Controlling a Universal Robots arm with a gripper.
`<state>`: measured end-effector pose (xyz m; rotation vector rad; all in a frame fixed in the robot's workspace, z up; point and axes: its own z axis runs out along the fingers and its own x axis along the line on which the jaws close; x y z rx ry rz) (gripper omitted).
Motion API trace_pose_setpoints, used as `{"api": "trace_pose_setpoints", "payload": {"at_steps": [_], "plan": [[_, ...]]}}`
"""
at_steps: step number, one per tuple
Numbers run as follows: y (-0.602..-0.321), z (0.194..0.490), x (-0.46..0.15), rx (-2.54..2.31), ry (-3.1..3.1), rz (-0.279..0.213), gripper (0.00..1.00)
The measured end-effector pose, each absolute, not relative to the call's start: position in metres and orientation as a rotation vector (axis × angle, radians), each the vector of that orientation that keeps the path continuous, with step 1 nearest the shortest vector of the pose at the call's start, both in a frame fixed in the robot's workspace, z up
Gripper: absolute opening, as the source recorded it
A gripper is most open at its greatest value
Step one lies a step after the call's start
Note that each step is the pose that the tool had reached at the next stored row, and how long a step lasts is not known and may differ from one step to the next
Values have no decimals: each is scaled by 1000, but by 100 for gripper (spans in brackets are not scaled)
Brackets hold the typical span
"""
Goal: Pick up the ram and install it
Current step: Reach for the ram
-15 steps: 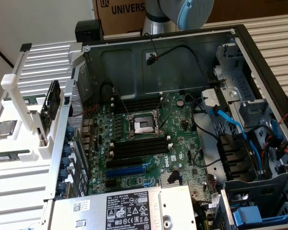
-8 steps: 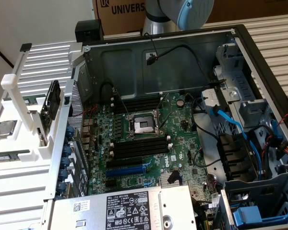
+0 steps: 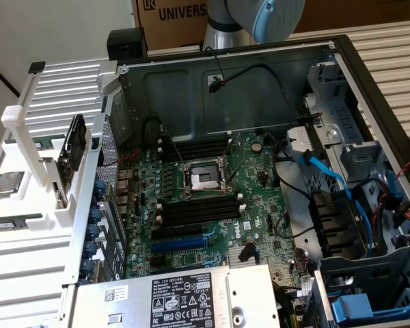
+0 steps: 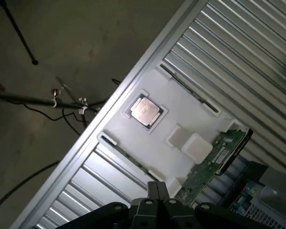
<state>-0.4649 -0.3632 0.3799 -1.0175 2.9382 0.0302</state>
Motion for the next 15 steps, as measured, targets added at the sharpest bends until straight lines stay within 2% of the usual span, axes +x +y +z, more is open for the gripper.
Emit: {"api": "trace_pose_setpoints", "payload": {"at_steps": [15], "plan": [[-363,378,-465,-1460,2748,41,10]]}}
